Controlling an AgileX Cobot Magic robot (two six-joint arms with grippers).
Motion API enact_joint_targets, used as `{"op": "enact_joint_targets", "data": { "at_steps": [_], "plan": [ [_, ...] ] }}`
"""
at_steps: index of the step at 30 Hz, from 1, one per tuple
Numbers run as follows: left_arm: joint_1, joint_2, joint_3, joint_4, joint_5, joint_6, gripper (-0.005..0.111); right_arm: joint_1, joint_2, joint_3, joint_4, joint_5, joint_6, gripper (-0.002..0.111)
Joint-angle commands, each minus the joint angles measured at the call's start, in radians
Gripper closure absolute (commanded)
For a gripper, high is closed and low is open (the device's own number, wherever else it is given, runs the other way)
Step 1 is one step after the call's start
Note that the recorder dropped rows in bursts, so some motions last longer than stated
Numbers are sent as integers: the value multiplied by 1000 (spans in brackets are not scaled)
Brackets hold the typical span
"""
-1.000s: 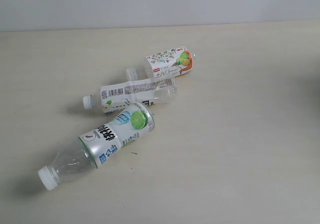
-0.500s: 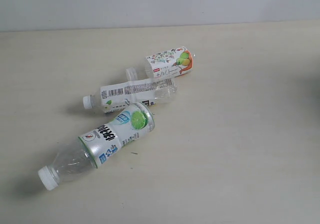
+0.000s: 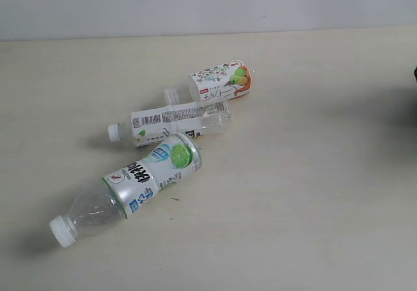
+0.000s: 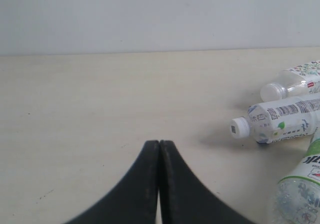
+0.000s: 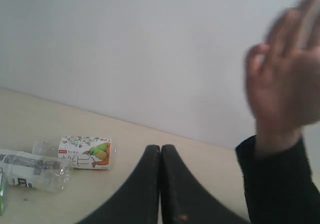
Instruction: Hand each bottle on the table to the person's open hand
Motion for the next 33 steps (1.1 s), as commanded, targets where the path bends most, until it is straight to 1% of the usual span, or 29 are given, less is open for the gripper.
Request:
{"op": "enact_joint_targets", "data": {
  "at_steps": [1, 6, 9, 14, 17, 27, 29, 31, 33],
  "plan": [
    [-5, -5, 3, -6, -4, -1, 104, 6, -20, 2, 3, -11, 3, 108],
    [-5, -5, 3, -6, -4, -1, 104, 6, -20, 4, 14, -22, 3, 108],
    [-5, -5, 3, -6, -4, -1, 104, 6, -20, 4, -3, -97, 3, 108],
    [-5, -5, 3, -6, -4, -1, 104, 6, -20, 4, -1, -58, 3, 108],
    [-7, -5, 3, -6, -4, -1, 104, 6, -20, 34, 43, -130, 6, 108],
    [-7, -5, 3, -6, -4, -1, 104, 6, -20, 52, 43, -128, 7, 108],
    [-7, -5, 3, -6, -4, -1, 104, 6, -20, 52, 45, -184, 89, 108],
    [-4, -5, 3, -5, -4, -1, 104, 6, -20, 52, 49, -264, 241, 108],
    [-4, -5, 3, -5, -4, -1, 104, 6, 31, 47, 49, -302, 311, 108]
  ]
}}
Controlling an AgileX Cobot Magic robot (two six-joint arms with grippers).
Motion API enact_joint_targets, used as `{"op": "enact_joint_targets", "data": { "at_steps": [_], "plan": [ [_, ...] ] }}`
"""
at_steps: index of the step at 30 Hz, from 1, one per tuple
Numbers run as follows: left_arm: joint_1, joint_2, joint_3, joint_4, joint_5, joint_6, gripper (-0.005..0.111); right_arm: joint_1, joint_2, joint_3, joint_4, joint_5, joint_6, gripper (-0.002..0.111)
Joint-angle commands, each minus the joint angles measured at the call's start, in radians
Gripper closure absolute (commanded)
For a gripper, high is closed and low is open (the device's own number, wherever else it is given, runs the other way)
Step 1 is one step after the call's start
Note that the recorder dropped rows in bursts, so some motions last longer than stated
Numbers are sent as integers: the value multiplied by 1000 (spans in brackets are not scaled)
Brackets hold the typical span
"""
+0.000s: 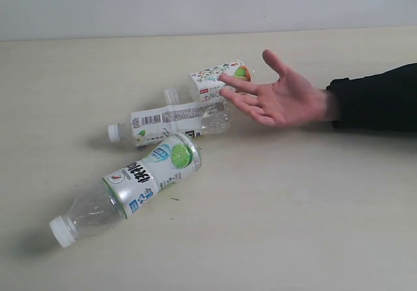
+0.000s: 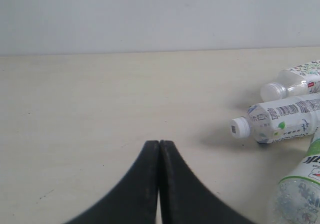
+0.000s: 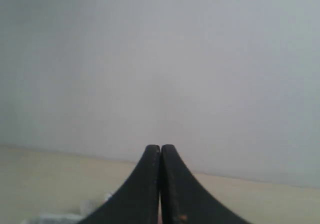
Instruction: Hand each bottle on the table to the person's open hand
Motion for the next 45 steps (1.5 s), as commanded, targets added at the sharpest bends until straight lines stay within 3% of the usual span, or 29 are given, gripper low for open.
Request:
{"op": "enact_joint_targets", "data": {
  "at_steps": [1, 9, 14, 21, 30, 40, 45],
  "plan": [
    [-4, -5, 3, -5, -4, -1, 104, 2, 88, -6, 2, -98, 156, 108],
    [-4, -5, 3, -5, -4, -1, 104, 2, 435, -41, 27, -63, 5, 108],
    [-4, -5, 3, -5, -4, -1, 104, 2, 708, -217, 249, 109, -371, 108],
    [-4, -5, 3, -5, -4, -1, 104, 2, 1145, -594, 669, 495, -954, 108],
    [-4, -5, 3, -5, -4, -1, 104, 28, 1451, -785, 759, 535, -1065, 89],
    [-4, -5, 3, -5, -4, -1, 104, 266, 1647, -860, 607, 449, -1232, 55],
    [-4, -5, 3, -5, -4, -1, 104, 351, 1681, -863, 439, 351, -1252, 42]
  ]
}}
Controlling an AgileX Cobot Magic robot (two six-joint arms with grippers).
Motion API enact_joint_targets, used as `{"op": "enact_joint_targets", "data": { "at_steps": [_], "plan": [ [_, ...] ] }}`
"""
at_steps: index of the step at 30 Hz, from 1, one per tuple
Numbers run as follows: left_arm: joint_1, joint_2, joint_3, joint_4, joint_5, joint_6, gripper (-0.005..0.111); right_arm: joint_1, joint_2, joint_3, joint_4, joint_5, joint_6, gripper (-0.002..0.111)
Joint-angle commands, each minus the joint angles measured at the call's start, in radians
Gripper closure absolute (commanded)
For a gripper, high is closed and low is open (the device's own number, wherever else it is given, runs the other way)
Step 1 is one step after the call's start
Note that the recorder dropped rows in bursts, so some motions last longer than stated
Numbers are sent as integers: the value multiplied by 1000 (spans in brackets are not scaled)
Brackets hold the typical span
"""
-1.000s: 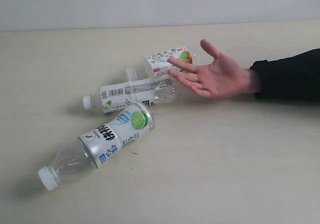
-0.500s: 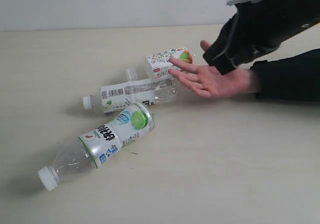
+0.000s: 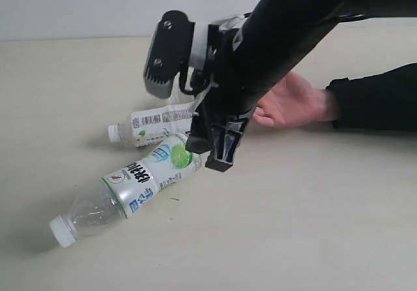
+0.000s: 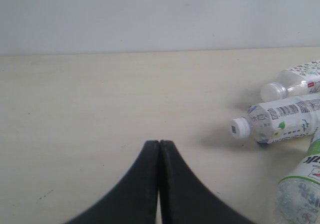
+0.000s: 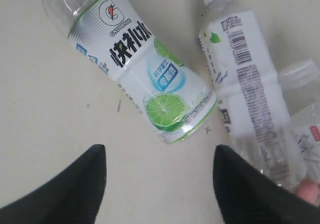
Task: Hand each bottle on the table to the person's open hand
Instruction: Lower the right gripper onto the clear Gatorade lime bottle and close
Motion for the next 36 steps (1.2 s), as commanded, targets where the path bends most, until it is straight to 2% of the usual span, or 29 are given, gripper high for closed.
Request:
{"op": "enact_joint_targets", "data": {
  "at_steps": [1, 7, 12, 19, 36],
  "plan": [
    [-4, -5, 3, -5, -4, -1, 104, 70, 27, -10, -153, -86, -22, 40],
    [-4, -5, 3, -5, -4, -1, 104, 137, 89, -10, -254, -138, -40, 39],
    [-4, -5, 3, -5, -4, -1, 104, 178, 159, -10, -317, -259, -135, 32],
    [-4, -5, 3, -5, -4, -1, 104, 228, 265, -10, -403, -333, -163, 32],
    [-4, -5, 3, -5, -4, -1, 104, 235, 361, -10, -422, -401, -155, 33]
  ]
}}
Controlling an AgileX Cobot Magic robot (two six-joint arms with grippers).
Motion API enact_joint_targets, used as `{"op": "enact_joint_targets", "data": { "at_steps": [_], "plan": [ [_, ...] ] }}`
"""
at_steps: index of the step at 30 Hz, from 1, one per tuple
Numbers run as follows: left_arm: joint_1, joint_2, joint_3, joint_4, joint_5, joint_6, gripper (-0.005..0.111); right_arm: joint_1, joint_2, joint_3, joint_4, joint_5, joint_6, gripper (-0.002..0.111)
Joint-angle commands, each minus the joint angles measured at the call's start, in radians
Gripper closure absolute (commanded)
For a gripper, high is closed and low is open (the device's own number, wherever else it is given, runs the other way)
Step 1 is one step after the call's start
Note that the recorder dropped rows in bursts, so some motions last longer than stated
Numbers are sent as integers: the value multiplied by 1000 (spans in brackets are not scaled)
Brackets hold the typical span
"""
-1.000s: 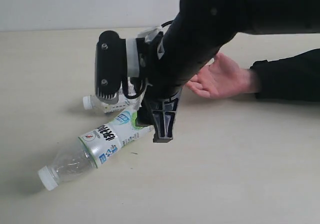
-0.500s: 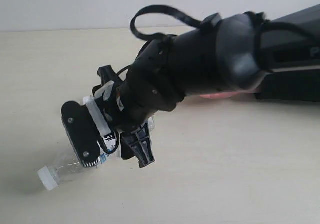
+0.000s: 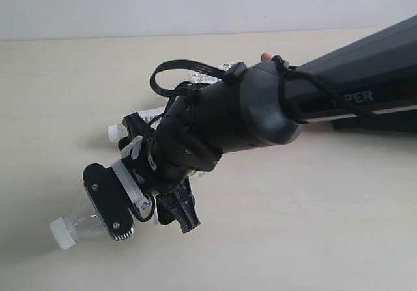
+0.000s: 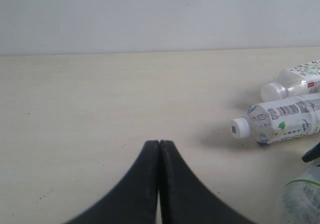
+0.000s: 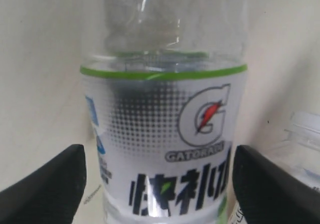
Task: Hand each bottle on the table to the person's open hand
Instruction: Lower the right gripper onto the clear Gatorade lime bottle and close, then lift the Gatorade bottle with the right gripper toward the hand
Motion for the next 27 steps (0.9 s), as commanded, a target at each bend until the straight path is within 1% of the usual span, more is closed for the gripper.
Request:
{"op": "enact_joint_targets", "data": {
  "at_steps": [1, 3, 5, 7, 13, 17, 22, 27],
  "plan": [
    [-4, -5, 3, -5, -4, -1, 104, 3, 4, -6, -5, -17, 1, 33],
    [-4, -5, 3, -5, -4, -1, 104, 3, 4, -6, -5, -17, 6, 37],
    [-4, -5, 3, -5, -4, -1, 104, 3, 4, -6, -5, -6, 6, 44],
    [-4, -5, 3, -5, -4, -1, 104, 3, 4, -6, -5, -6, 9, 54],
    [-4, -5, 3, -5, -4, -1, 104, 3, 4, -6, -5, 15, 9, 91],
    [-4, -5, 3, -5, -4, -1, 104, 3, 4, -6, -5, 15, 9, 108],
    [-4, -5, 3, -5, -4, -1, 104, 3, -2, -6, 0, 15, 75, 108],
    [-4, -5, 3, -5, -4, -1, 104, 3, -62, -6, 4, 27, 202, 108]
  ]
}}
